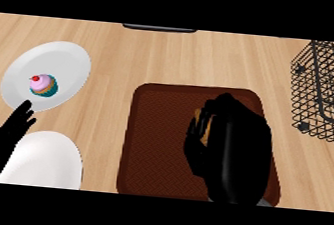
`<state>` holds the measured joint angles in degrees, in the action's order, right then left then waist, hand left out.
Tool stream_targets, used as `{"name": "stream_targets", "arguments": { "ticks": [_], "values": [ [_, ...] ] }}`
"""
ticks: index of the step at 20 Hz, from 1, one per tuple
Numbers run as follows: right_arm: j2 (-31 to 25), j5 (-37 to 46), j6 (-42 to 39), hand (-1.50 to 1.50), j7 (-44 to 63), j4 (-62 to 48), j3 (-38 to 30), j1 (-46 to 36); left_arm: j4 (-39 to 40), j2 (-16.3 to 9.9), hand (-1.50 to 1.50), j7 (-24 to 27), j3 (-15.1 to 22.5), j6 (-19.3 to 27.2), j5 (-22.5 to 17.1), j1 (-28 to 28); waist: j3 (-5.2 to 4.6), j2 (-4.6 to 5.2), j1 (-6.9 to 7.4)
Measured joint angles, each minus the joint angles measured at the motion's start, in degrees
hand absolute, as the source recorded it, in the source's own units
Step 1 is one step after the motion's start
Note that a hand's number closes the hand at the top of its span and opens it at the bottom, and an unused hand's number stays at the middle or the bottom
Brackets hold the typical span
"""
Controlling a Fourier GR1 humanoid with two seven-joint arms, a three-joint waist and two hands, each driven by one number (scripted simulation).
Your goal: Pick the croissant from the tray and place it in the tiered basket
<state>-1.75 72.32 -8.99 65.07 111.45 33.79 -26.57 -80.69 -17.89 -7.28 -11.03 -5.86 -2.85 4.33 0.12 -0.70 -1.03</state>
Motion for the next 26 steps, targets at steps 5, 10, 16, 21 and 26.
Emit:
{"name": "stream_targets", "arguments": {
  "ticks": [5,10,16,21,26],
  "values": [
    [0.2,0.6,-4.6,1.5,-2.0,6.9,-7.7,-3.3,-0.7,0.0,0.0,-0.7,-0.3,-0.1,0.3,0.7,0.32,0.08,0.56],
    [-0.6,-1.1,-7.2,1.5,-5.6,6.8,-18.4,-7.1,-0.7,0.2,0.0,-2.1,-0.3,-0.1,0.4,-0.6,0.14,0.41,0.88],
    [-5.1,-5.6,-6.7,1.5,-12.1,1.0,-30.7,-10.8,0.9,0.5,0.0,-0.6,-0.5,-0.6,0.9,-1.8,0.14,0.57,1.16],
    [-11.7,-9.3,-3.9,1.5,-19.7,-8.6,-39.4,-14.1,-0.1,0.7,0.0,-1.8,-0.6,-1.1,0.7,-1.7,0.04,0.72,1.45],
    [-13.6,-17.1,3.2,1.5,-26.9,-17.9,-48.3,-18.5,-0.7,1.1,0.0,-2.0,-0.1,-1.3,1.2,-1.4,0.07,0.87,1.83]
  ]
}}
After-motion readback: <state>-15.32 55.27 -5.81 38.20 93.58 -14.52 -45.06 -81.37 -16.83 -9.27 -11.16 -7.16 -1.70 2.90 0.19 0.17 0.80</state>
